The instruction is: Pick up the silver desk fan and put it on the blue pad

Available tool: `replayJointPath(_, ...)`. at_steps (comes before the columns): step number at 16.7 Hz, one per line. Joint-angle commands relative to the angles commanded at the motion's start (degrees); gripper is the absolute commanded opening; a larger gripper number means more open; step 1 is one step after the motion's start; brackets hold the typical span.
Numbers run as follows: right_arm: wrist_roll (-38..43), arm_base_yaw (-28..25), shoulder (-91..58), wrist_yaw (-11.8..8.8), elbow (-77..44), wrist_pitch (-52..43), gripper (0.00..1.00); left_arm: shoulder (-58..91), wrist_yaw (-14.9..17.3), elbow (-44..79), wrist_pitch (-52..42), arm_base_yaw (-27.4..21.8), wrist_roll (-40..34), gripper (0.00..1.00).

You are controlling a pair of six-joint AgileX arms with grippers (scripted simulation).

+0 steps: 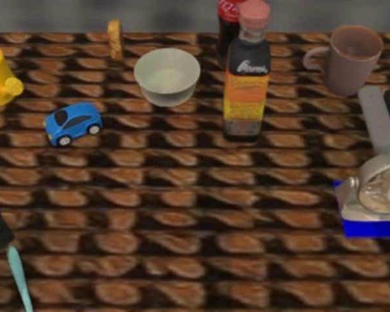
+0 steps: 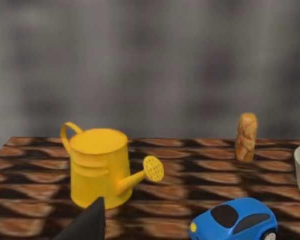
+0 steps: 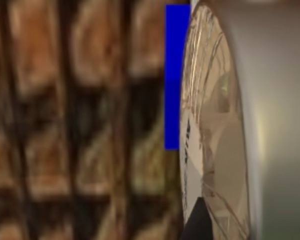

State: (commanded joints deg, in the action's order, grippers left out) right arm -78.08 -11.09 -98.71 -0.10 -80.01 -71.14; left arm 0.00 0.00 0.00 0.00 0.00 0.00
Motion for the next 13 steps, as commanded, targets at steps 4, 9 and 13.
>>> replayJointPath(4, 0.00, 0.00, 0.00, 0.00, 0.00, 0.00, 0.75, 0.00, 0.00, 0.00, 0.00, 0.00, 0.00, 1.00)
replayJointPath(9, 0.00, 0.00, 0.00, 0.00, 0.00, 0.00, 1.00, 0.00, 0.00, 0.00, 0.00, 0.00, 0.00, 1.00)
replayJointPath(13, 0.00, 0.00, 0.00, 0.00, 0.00, 0.00, 1.00, 0.00, 0.00, 0.00, 0.00, 0.00, 0.00, 1.00)
